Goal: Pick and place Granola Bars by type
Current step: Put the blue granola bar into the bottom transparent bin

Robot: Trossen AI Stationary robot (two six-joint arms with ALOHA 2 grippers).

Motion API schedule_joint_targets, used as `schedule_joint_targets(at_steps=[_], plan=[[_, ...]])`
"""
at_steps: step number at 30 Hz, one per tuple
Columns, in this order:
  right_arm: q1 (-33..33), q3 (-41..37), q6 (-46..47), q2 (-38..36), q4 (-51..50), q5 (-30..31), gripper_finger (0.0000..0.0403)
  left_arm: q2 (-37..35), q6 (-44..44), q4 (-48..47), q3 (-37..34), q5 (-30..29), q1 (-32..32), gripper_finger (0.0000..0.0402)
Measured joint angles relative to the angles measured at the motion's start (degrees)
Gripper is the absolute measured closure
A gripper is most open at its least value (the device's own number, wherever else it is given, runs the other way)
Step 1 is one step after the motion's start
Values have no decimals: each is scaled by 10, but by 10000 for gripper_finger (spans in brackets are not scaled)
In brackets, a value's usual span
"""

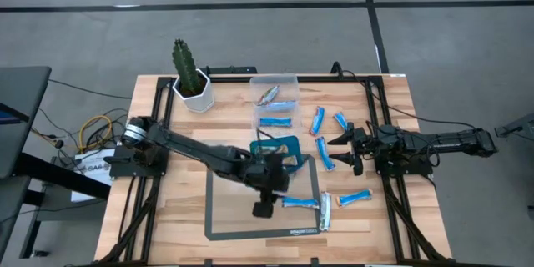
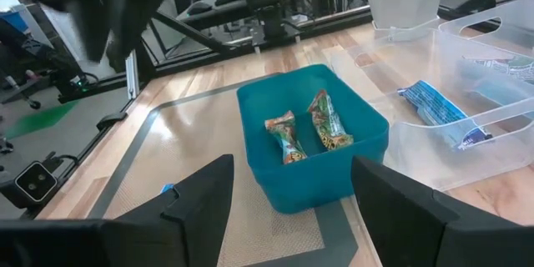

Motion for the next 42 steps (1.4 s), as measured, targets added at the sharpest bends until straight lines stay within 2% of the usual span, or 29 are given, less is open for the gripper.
schedule_joint_targets(at_steps=[5,16,22,31,36,42], plan=[[0,0,0,0,1,0,168,62,-5,-1,41,11,-11,269],[0,0,0,0,1,0,168,212,-7,-67,204,9,-12,269],[0,0,0,0,0,0,168,256,-7,-96,215,-15,-11,256],[0,0,0,0,0,0,168,276,-7,-104,215,-66,-4,205],[0,0,0,0,0,0,168,276,-8,-105,215,-29,5,186],[0,0,0,0,0,0,168,276,-9,-104,215,-10,5,188]])
